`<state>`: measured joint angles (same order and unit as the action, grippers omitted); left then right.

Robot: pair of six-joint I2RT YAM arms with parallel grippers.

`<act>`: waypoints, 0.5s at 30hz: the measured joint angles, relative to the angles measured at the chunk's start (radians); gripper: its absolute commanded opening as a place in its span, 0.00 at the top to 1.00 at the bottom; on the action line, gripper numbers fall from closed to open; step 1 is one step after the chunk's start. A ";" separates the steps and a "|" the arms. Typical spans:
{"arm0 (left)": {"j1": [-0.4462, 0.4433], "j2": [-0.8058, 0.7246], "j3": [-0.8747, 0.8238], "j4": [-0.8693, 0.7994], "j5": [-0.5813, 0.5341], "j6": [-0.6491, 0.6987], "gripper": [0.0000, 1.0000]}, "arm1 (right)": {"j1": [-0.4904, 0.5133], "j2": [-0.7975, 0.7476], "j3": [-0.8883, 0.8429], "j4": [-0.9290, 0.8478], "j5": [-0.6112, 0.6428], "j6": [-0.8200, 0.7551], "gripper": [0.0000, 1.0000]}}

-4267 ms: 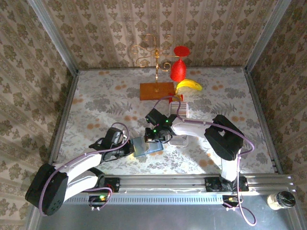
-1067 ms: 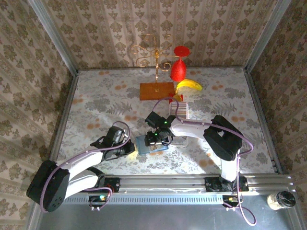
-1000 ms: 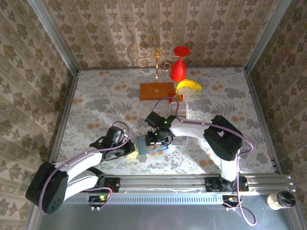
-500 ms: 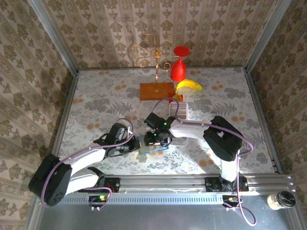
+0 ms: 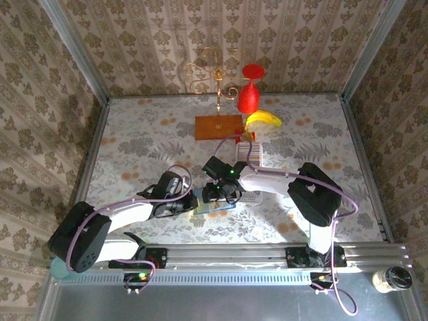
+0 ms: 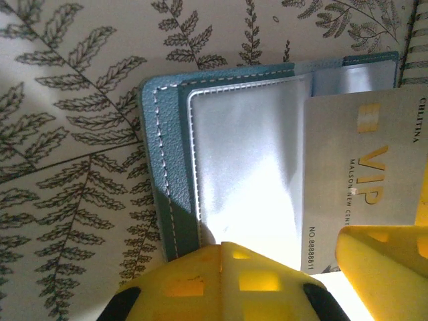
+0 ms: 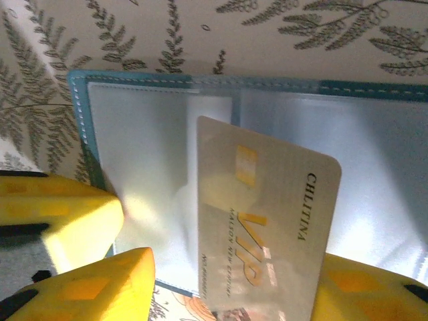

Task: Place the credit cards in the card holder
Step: Insert the credit card into the card slot.

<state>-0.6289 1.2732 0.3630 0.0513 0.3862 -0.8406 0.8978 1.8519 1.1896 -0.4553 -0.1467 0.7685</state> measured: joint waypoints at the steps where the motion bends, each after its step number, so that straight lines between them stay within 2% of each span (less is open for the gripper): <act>1: 0.000 0.002 0.000 0.002 0.000 0.001 0.99 | 0.000 0.000 0.001 -0.011 0.006 -0.004 0.46; 8: 0.000 0.001 0.000 0.002 0.000 0.008 0.99 | 0.000 0.000 0.008 -0.063 0.035 -0.011 0.45; 15: 0.000 0.001 0.000 0.002 -0.001 0.009 1.00 | 0.000 0.000 0.008 -0.068 0.035 -0.010 0.56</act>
<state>-0.6289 1.2743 0.3626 0.0532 0.3855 -0.8318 0.8974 1.8519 1.1973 -0.5228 -0.1116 0.7589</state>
